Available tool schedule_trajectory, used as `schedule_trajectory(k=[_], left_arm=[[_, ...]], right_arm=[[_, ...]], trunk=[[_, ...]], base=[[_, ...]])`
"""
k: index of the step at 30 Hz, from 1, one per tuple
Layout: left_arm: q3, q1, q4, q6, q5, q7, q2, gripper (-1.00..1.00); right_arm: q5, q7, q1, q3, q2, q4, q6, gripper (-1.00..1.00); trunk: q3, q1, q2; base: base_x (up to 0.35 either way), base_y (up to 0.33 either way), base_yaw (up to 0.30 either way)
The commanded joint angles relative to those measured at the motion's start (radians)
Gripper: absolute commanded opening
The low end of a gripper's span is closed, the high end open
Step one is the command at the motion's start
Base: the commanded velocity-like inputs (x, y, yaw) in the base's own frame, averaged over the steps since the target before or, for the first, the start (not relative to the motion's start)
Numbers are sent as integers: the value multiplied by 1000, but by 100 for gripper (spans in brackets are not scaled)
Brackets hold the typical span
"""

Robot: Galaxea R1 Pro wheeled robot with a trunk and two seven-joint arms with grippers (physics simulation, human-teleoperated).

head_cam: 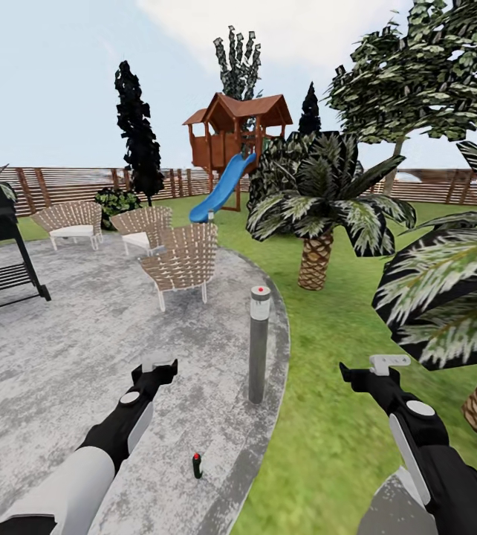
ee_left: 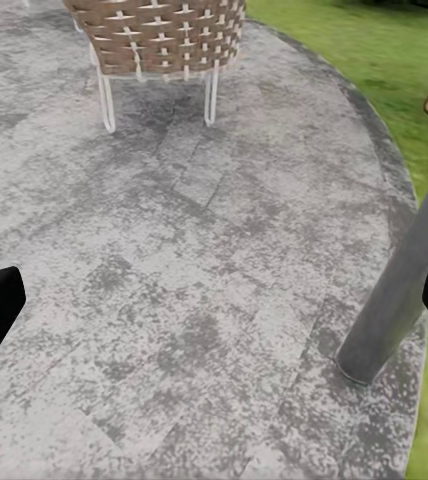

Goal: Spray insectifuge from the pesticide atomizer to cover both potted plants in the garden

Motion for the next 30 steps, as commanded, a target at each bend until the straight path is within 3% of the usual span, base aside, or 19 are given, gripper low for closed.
schedule_trajectory(k=[1, 11, 16, 23, 30], left_arm=[[1, -1, 0, -3, 8, 0, -1, 100], [3, 0, -2, -3, 8, 0, -4, 100], [4, 0, -2, -3, 8, 0, -4, 100], [6, 0, -2, -3, 8, 0, -4, 100], [2, 0, -2, -3, 8, 0, -4, 100]], right_arm=[[-3, 4, -1, -2, 0, -2, 5, 100], [-9, 1, -2, -3, 3, -5, 10, 100], [-10, 1, -2, -8, 2, -6, 11, 100], [-11, 2, -3, -55, 2, -8, 11, 100], [-11, 2, -3, -73, 1, -9, 11, 100]], trunk=[[-1, 0, -1], [-1, 0, -1], [-18, 19, -36], [-49, 46, -85], [-81, 73, -134]], base=[[0, -24, 0], [0, -6, 0], [0, 0, 0], [0, 0, 0], [0, 0, 0]])
